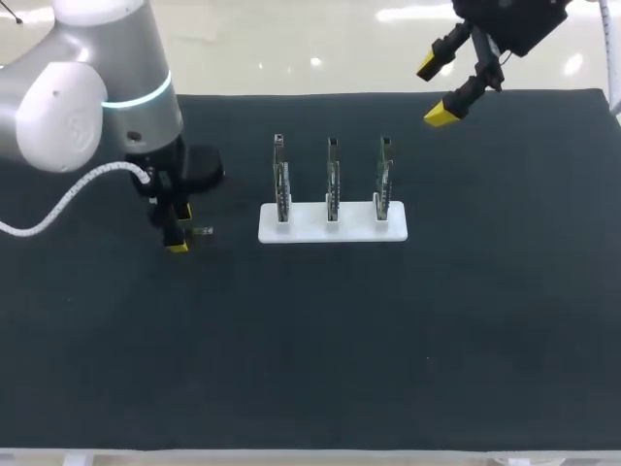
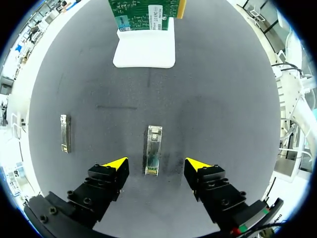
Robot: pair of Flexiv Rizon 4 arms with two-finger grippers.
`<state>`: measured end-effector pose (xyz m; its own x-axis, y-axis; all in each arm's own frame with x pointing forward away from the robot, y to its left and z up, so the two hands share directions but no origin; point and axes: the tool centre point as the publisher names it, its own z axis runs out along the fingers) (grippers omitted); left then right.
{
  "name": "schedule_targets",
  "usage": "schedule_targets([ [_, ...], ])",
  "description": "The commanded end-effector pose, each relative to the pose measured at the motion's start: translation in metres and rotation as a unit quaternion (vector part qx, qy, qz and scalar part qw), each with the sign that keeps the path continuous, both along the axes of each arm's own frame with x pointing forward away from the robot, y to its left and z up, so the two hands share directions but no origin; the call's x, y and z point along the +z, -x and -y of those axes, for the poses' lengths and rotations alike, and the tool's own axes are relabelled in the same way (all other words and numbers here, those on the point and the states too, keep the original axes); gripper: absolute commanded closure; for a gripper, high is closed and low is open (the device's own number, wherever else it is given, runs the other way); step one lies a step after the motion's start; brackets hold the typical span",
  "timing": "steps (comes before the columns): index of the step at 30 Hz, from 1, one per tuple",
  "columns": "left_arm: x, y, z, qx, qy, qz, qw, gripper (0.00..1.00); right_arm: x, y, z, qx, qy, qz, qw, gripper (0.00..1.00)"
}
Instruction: Pick up the optical module with the left hand, and insert it into the network port with the right hand.
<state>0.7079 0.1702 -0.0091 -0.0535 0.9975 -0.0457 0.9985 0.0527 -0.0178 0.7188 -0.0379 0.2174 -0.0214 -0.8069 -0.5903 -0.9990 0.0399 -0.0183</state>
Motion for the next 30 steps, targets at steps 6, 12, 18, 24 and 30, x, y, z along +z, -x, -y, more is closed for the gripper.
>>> schedule_targets([
  [6,-0.0013,-0.0052,0.0014,-0.002,0.002,-0.007,1.0,0.0,-0.0003,0.0,-0.0002,0.0,-0.001,0.0,1.0,0.0],
  [12,-0.0027,-0.0054,0.0023,-0.003,0.002,-0.006,1.0,0.26,-0.0003,0.0,-0.0002,0.0,-0.001,0.0,1.0,0.0],
  [18,-0.0037,-0.0054,0.0024,-0.004,0.001,-0.004,1.0,0.43,-0.0003,0.0,-0.0002,0.0,-0.001,0.0,1.0,0.0],
  [24,-0.0058,-0.0056,0.0012,-0.004,-0.001,-0.003,1.0,0.45,-0.0003,0.0,-0.0002,0.0,-0.001,0.0,1.0,0.0],
  [30,-0.0067,-0.0057,-0.0007,-0.004,-0.001,-0.002,1.0,0.47,-0.0003,0.0,-0.0002,0.0,-0.001,0.0,1.0,0.0],
])
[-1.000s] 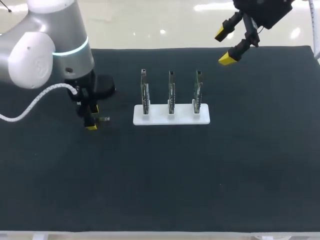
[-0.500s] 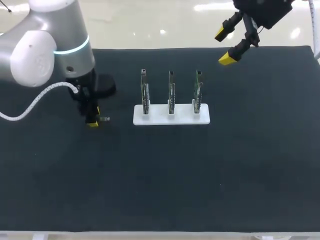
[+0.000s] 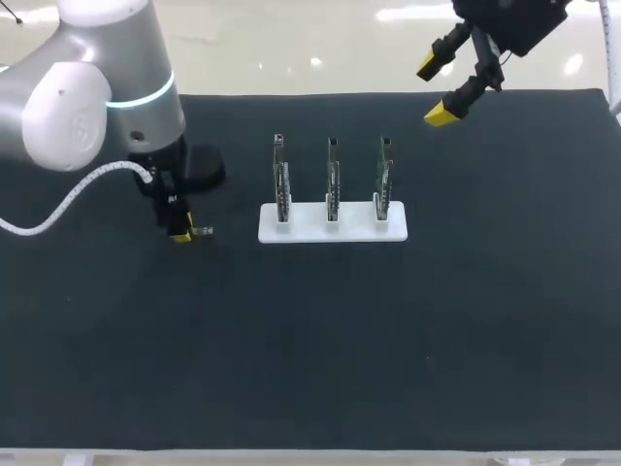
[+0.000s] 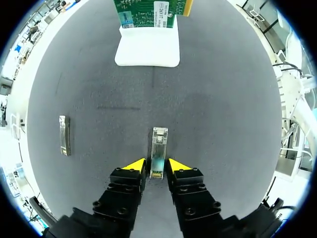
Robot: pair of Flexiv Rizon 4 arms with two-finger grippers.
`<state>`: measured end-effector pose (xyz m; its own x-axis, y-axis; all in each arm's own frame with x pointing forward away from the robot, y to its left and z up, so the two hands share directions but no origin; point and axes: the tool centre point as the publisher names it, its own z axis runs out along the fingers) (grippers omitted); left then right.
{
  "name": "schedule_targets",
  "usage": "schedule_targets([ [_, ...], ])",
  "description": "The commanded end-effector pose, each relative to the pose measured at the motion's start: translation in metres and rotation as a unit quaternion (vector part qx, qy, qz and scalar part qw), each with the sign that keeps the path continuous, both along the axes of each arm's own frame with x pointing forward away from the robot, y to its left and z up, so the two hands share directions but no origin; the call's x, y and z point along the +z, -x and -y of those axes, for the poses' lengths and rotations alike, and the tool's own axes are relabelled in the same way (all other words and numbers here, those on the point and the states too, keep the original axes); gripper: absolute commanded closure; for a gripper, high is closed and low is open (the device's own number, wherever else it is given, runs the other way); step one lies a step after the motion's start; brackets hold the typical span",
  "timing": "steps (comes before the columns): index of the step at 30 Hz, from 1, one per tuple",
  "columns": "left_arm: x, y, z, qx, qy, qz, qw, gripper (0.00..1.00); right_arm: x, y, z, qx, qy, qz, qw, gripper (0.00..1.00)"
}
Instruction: Pick up the optical module with the left hand, and insert it into the network port with the right hand.
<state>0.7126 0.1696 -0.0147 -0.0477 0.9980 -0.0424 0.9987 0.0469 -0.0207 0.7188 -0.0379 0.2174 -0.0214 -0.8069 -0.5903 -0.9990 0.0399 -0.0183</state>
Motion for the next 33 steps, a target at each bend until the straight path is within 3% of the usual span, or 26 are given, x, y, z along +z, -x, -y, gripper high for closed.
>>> schedule_targets([
  [1,-0.001,-0.001,-0.001,-0.001,0.0,0.0,1.0,0.47,0.0,0.0,0.0,0.0,-0.001,0.0,1.0,0.0],
  [8,-0.002,0.0,-0.004,-0.003,-0.002,0.0,1.0,0.54,0.0,0.0,0.0,0.0,-0.001,0.0,1.0,0.0],
  [9,-0.003,0.0,-0.004,-0.003,-0.002,0.001,1.0,0.6,0.0,0.0,0.0,0.0,-0.001,0.0,1.0,0.0],
  [11,-0.003,0.0,-0.004,-0.003,-0.002,0.001,1.0,1.0,0.0,0.0,0.0,0.0,-0.001,0.0,1.0,0.0],
  [20,0.019,-0.001,-0.004,0.0,0.034,0.003,0.999,1.0,0.0,0.0,0.0,0.0,-0.001,0.0,1.0,0.0],
  [33,0.089,0.011,0.004,-0.024,0.167,-0.01,0.986,1.0,0.0,0.0,0.0,0.0,-0.001,0.0,1.0,0.0],
])
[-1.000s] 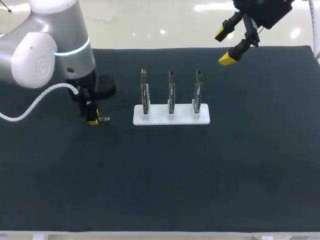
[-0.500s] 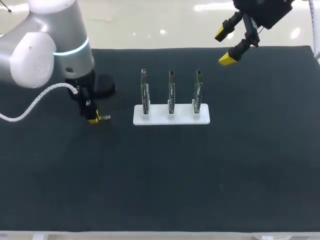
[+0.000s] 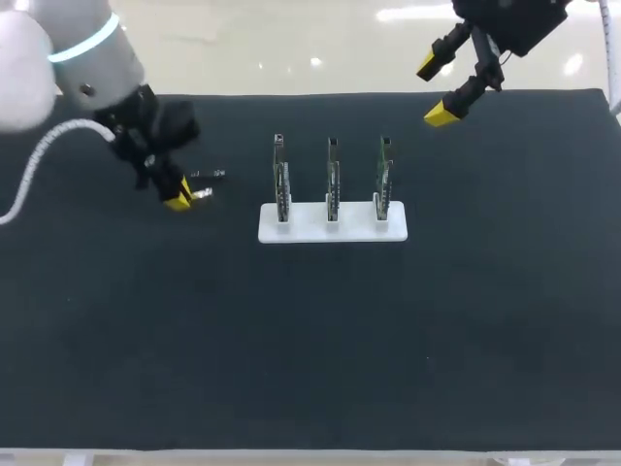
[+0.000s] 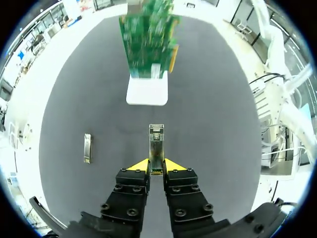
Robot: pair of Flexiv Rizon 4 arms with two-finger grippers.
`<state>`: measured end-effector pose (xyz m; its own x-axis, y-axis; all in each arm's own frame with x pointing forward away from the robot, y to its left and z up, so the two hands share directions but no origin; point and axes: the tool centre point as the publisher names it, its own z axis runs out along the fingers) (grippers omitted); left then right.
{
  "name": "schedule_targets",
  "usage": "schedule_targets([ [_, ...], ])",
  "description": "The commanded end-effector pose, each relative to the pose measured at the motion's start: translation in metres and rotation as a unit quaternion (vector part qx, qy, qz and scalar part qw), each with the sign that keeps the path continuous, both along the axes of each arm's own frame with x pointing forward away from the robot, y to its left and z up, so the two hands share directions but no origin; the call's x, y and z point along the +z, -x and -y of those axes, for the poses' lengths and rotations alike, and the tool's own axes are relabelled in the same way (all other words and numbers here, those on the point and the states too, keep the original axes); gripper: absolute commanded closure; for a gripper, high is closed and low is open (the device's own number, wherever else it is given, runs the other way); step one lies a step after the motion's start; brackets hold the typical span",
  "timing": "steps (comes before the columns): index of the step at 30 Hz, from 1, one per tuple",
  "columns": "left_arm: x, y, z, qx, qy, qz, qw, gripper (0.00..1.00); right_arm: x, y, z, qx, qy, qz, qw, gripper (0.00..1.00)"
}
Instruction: Pick up the optical module with the left hand, and insert it into the network port with the right hand.
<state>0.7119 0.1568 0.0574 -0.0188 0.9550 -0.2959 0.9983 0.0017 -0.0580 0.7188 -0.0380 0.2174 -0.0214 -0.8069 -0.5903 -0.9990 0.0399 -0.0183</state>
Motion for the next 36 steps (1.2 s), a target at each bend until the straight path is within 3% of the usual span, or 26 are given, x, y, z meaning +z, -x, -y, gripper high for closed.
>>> schedule_targets([
  [1,0.022,0.012,-0.009,-0.007,0.05,0.006,0.999,1.0,0.0,0.0,0.0,0.0,-0.001,0.0,1.0,0.0],
  [10,0.053,0.016,-0.003,-0.029,0.151,0.002,0.988,1.0,0.0,0.0,0.0,0.0,-0.001,0.0,1.0,0.0],
  [17,0.079,0.014,-0.001,-0.034,0.24,0.008,0.97,1.0,0.0,0.0,0.0,0.0,-0.001,0.0,1.0,0.0],
  [21,0.09,0.013,0.0,-0.032,0.27,0.018,0.962,1.0,0.0,0.0,0.0,0.0,-0.001,0.0,1.0,0.0],
  [36,0.093,0.012,-0.001,-0.03,0.272,0.017,0.962,1.0,0.0,0.0,0.0,0.0,-0.001,0.0,1.0,0.0],
])
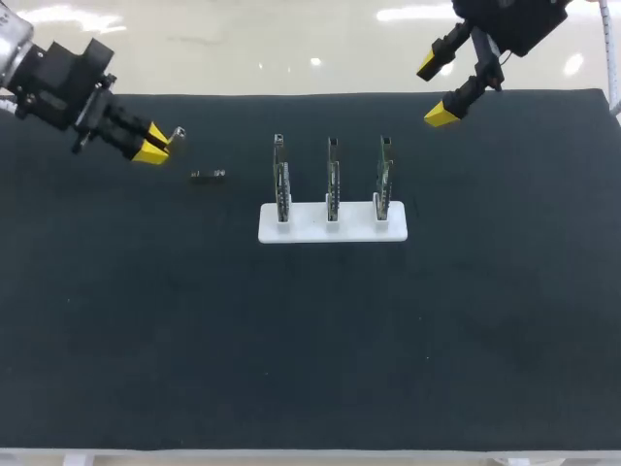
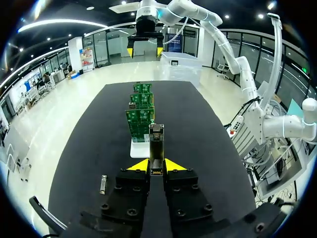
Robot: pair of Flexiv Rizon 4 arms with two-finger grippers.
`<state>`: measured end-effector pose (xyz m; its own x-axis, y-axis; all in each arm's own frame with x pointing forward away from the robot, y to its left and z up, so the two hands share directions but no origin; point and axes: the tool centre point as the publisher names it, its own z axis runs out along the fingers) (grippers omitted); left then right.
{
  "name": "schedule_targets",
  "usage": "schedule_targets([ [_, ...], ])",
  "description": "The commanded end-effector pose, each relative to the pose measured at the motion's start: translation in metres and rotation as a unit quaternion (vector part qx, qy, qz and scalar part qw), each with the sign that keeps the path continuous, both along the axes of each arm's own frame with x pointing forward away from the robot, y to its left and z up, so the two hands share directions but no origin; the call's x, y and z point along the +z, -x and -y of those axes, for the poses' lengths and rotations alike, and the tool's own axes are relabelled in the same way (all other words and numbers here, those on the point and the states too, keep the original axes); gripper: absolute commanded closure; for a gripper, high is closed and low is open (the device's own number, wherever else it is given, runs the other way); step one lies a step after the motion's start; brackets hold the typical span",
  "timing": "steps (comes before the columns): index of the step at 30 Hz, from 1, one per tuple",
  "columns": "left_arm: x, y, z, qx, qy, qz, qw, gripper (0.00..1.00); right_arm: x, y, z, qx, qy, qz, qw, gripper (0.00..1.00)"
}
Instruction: Pick up the optical module with the left hand, and insert it into the network port with the right hand.
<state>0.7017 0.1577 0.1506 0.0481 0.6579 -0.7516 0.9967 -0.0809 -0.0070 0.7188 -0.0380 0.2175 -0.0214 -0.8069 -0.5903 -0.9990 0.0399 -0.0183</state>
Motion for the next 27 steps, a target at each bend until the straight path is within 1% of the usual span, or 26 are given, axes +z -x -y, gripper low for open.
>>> schedule_targets([
  [1,0.0,0.002,0.0,0.002,0.001,0.003,1.0,1.0,0.0,0.0,0.0,0.0,-0.001,0.0,1.0,0.0],
  [4,0.0,0.002,0.0,0.002,0.001,0.003,1.0,1.0,0.0,0.0,0.0,0.0,-0.001,0.0,1.0,0.0],
  [5,0.0,0.004,0.0,-0.002,0.045,0.022,0.999,1.0,0.0,0.0,0.0,0.0,-0.001,0.0,1.0,0.0],
  [6,0.0,0.005,0.0,-0.005,0.075,0.031,0.997,1.0,0.0,0.0,0.0,0.0,-0.001,0.0,1.0,0.0],
  [7,0.0,0.006,0.001,-0.006,0.083,0.026,0.996,1.0,0.0,0.0,0.0,0.0,-0.001,0.0,1.0,0.0],
  [8,0.0,0.007,0.004,-0.006,0.093,0.029,0.995,1.0,0.0,0.0,0.0,0.0,-0.001,0.0,1.0,0.0],
  [9,0.0,0.007,0.007,-0.007,0.112,0.035,0.993,1.0,0.0,0.0,0.0,0.0,-0.001,0.0,1.0,0.0],
  [11,0.002,0.008,0.013,-0.007,0.125,0.025,0.992,1.0,0.0,0.0,0.0,0.0,-0.001,0.0,1.0,0.0],
  [13,0.003,0.008,0.02,-0.004,0.144,0.029,0.989,1.0,0.0,0.0,0.0,0.0,-0.001,0.0,1.0,0.0],
  [14,0.004,0.008,0.023,-0.004,0.149,0.023,0.989,1.0,0.0,0.0,0.0,0.0,-0.001,0.0,1.0,0.0],
  [16,0.007,0.009,0.03,-0.005,0.175,0.023,0.984,1.0,0.0,0.0,0.0,0.0,-0.001,0.0,1.0,0.0],
  [17,0.007,0.01,0.033,-0.006,0.179,0.025,0.983,1.0,0.0,0.0,0.0,0.0,-0.001,0.0,1.0,0.0],
  [18,0.008,0.011,0.037,-0.003,0.178,0.021,0.984,1.0,0.0,0.0,0.0,0.0,-0.001,0.0,1.0,0.0],
  [20,0.011,0.012,0.045,0.0,0.196,0.018,0.98,1.0,0.0,0.0,0.0,0.0,-0.001,0.0,1.0,0.0],
  [25,0.016,0.012,0.062,0.004,0.225,0.003,0.974,1.0,0.0,0.0,0.0,0.0,-0.001,0.0,1.0,0.0],
  [27,0.018,0.012,0.068,-0.002,0.241,0.002,0.971,1.0,0.0,0.0,0.0,0.0,-0.001,0.0,1.0,0.0],
])
